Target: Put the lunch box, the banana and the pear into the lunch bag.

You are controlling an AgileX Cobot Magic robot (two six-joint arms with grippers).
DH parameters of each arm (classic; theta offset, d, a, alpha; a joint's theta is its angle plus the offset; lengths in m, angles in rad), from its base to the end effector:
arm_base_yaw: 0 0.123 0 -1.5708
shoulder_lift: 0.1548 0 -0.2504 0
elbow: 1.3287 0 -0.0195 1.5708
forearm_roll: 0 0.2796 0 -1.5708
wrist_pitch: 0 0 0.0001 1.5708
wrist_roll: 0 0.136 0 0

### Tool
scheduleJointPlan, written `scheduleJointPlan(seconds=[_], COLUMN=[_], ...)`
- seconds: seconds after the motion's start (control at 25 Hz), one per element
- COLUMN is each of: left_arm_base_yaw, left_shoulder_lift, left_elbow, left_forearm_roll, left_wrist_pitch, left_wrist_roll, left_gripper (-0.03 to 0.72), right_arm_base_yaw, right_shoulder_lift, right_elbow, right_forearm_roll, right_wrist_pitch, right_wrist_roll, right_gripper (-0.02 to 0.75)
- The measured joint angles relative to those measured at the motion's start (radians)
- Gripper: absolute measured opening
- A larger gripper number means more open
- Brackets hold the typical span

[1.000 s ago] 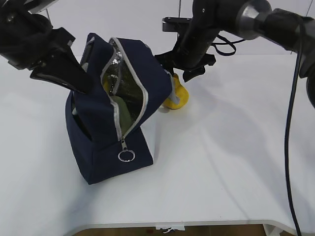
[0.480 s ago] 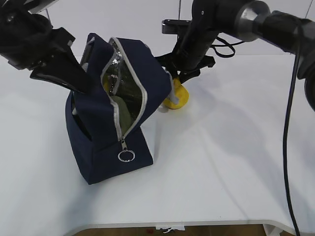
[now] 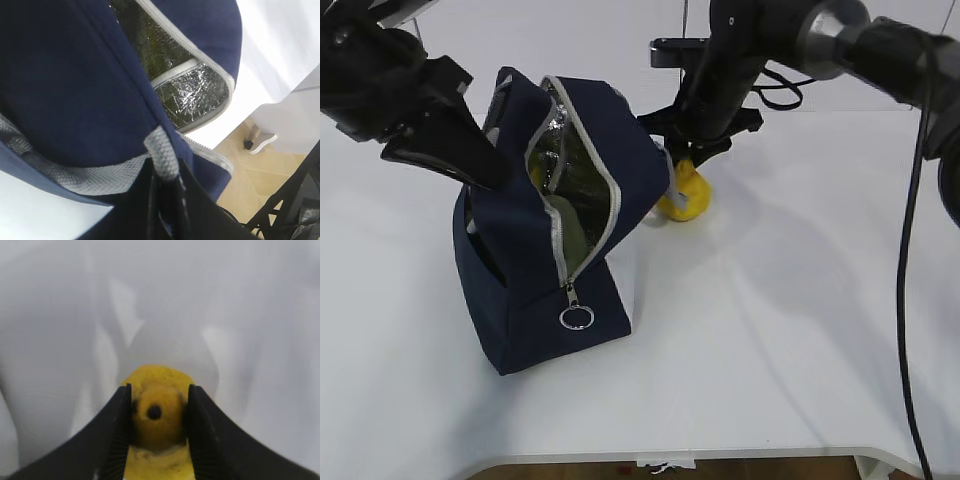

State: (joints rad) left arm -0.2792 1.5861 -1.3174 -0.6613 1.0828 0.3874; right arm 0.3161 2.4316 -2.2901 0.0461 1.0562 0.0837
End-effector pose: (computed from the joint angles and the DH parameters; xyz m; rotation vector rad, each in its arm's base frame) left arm 0.3319 -0.1719 0.2338 0.5855 2.6221 -0.8521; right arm 0.5243 0.1772 0.1376 -0.2945 2.6771 0.1853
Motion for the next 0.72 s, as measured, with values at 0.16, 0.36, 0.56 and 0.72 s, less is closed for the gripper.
scheduleJointPlan(seconds=[0.16,0.36,0.56,0.72], left_arm_base_yaw=[0.000,0.000,0.000,0.000], left_shoulder_lift=[0.000,0.000,0.000,0.000], left_elbow=[0.000,0.000,0.000,0.000], left_forearm_roll=[0.000,0.000,0.000,0.000], left_wrist_pitch=[0.002,0.002,0.002,0.002], left_wrist_roll=[0.000,0.000,0.000,0.000], left_gripper=[0.011,0.011,0.011,0.011], right_arm_base_yaw=[-0.009,-0.037,-0.050,-0.050], right_shoulder_lift=[-0.019,-0.082,-0.145,-0.206], right_elbow=[-0.064,-0.103,-0.104,-0.104], right_forearm_roll=[-0.064,-0.066,-0.036,0.076], right_wrist_pitch=[0.079,0.154,0.195,0.199], right_wrist_roll=[-0.002,-0.004,-0.009,-0.035], right_gripper=[0.260,0.259,0.259,0.258])
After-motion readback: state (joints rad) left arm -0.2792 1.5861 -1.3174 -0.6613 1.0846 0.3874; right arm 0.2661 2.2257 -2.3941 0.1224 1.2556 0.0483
